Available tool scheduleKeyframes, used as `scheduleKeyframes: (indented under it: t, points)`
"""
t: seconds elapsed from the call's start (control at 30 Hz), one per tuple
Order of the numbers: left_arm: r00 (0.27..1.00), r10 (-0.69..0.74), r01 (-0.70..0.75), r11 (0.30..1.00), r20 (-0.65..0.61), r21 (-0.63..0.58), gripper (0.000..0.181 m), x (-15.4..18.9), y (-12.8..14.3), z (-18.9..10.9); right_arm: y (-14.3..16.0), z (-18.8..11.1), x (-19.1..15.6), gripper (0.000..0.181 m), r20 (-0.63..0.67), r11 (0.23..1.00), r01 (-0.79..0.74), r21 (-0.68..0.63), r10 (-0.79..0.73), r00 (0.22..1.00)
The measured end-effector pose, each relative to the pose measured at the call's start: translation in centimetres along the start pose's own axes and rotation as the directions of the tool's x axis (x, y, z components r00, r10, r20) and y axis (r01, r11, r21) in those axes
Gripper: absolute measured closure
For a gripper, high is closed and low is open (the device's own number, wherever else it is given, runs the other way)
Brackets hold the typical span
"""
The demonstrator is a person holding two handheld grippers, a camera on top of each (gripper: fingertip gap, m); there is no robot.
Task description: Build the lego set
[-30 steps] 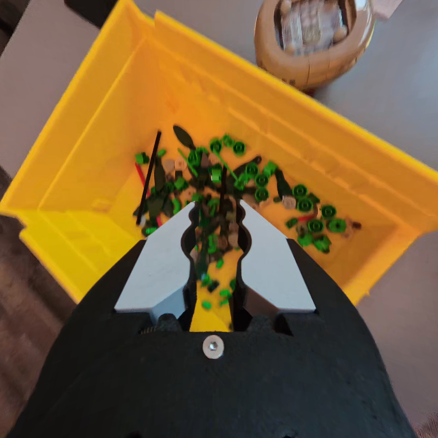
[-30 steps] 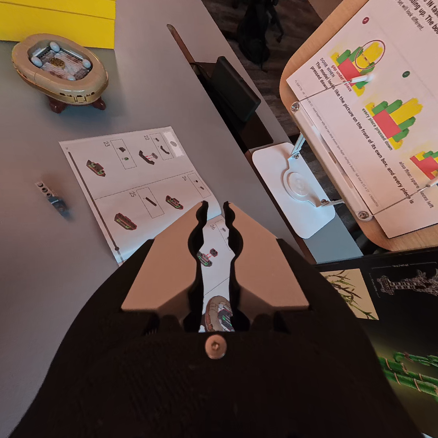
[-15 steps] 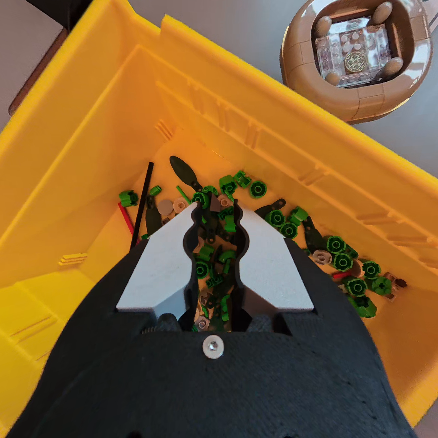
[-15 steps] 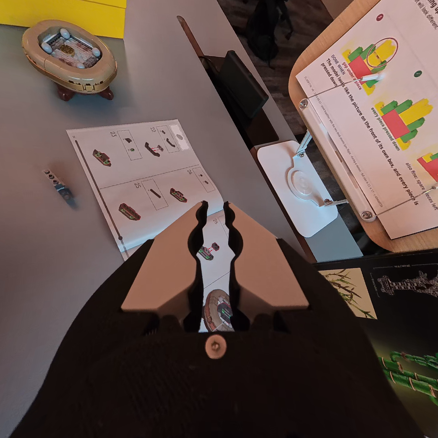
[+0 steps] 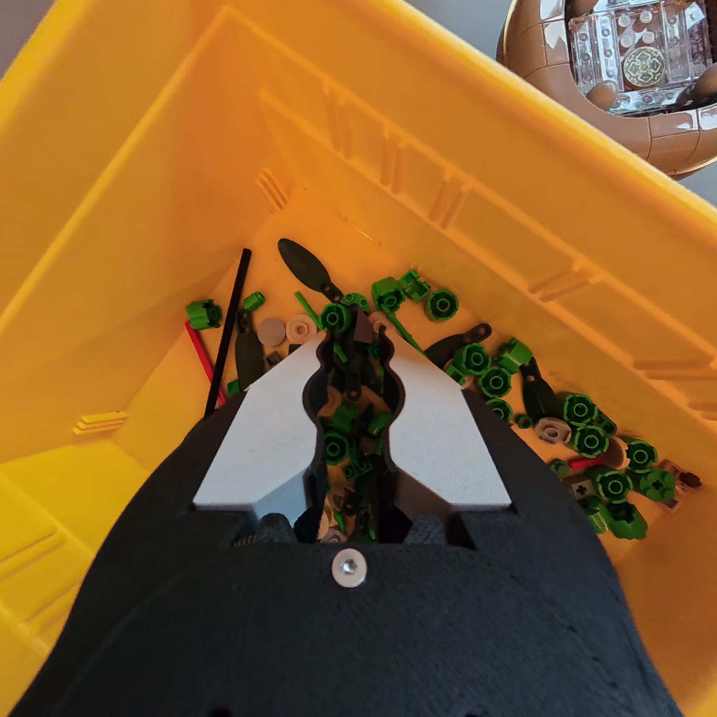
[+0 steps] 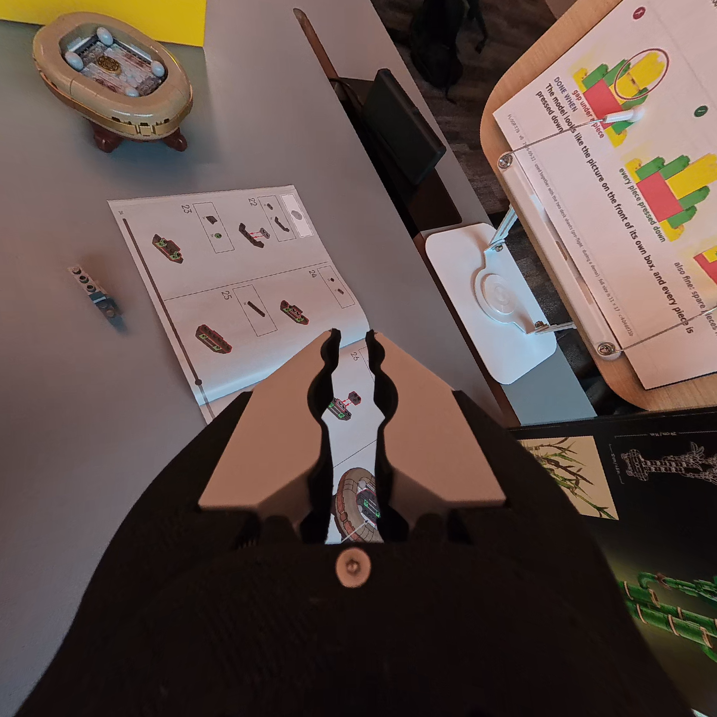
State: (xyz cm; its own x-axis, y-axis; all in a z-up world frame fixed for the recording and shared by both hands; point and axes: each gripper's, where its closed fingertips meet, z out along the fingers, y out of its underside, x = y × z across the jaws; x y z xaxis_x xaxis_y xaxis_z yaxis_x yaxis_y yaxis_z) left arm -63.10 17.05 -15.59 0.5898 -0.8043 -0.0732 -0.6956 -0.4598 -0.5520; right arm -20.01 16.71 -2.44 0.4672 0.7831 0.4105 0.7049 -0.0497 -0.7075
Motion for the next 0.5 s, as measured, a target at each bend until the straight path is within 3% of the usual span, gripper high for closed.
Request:
scheduleKeyframes:
  t: [0.33, 0.5]
  points:
    - [0.999, 0.052, -0.052, 0.998, 0.008, -0.018, 0.170, 0.3, 0.3, 0.4, 0.1, -0.5, 0.5, 0.168, -0.017, 1.000, -0.002, 0.002, 0.002, 1.000]
    - [0.996, 0.033, -0.039, 0.996, 0.082, 0.077, 0.171, -0.6, -0.8, -2.0, -0.1, -1.0, 0.8, 0.168, -0.029, 1.000, 0.003, 0.016, -0.002, 1.000]
